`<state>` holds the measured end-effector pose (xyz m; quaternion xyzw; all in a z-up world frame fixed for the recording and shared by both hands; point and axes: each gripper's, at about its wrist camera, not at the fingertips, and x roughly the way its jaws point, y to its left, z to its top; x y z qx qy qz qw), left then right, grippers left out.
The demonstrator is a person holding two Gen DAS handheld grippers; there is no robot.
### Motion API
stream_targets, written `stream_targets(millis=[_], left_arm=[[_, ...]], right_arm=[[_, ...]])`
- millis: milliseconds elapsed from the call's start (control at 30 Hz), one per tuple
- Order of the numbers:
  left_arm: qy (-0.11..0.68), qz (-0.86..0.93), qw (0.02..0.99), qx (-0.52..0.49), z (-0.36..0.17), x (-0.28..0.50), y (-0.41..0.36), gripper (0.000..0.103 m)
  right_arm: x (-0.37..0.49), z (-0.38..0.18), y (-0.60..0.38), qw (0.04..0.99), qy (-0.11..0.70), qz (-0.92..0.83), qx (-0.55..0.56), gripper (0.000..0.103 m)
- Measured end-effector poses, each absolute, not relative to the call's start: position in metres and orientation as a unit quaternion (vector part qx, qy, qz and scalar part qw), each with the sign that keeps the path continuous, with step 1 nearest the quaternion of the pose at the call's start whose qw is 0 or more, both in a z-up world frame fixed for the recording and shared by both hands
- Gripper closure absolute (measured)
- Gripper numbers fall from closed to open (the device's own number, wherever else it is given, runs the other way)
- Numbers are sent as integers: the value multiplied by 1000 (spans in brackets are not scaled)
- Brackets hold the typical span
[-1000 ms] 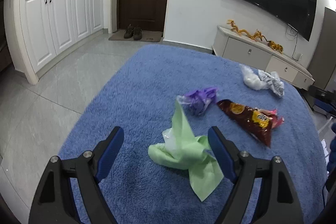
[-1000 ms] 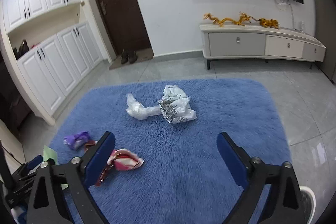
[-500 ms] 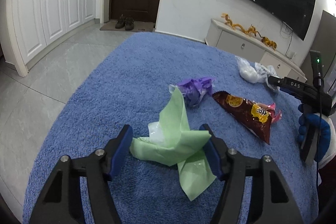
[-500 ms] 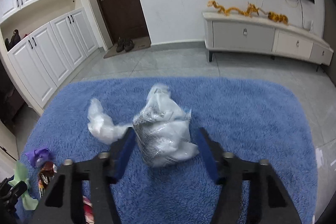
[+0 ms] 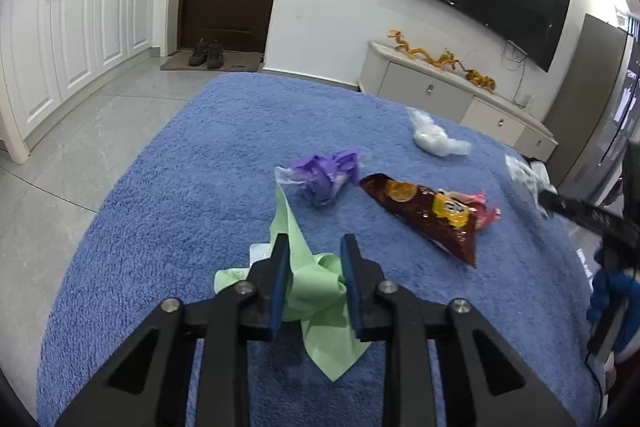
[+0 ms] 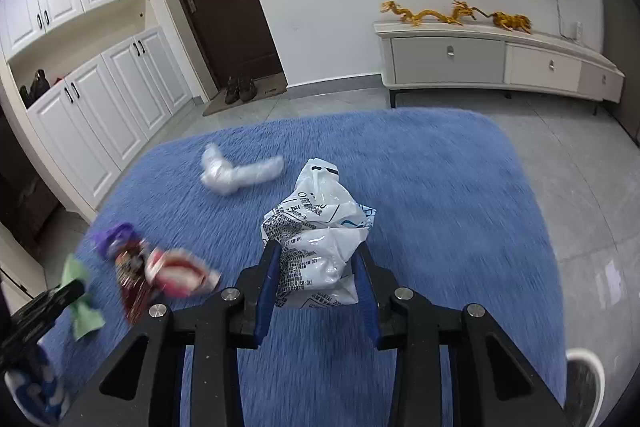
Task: Collect trash
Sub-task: 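Grasp the green cloth with the left tool while the right tool grasps the white plastic bag, then carry the green cloth and white plastic bag in both tools over the bin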
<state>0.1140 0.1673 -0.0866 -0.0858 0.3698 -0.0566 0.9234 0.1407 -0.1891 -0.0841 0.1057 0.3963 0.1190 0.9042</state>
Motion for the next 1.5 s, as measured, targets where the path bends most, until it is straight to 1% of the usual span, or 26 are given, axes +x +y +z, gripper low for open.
stream_targets(millis=[167,333,600,967,1200,1367,1500], left_arm=[[363,-72,921,-124,-80,91,172,85],[351,-84,924,-126,-66,59,166,86],[296,-98,944,-107,-10,18,152,86],[229,-122,963,-72,71,-17,103,86],[207,-177,961,-48,110,-21,42,86],[220,-227,948,-36,114,-4,-18,86],[243,-265,933,-18,104,14,-77,86]], right_arm=[[91,-68,-202,906,389,116,118,69],[52,-46,-211,914,368,111,125,69],[3,-7,-224,933,315,111,136,69],[-69,60,-273,963,208,96,139,69],[-99,63,-314,970,184,58,151,69],[-110,51,-357,968,182,6,174,69],[-112,32,-390,963,196,-45,181,69]])
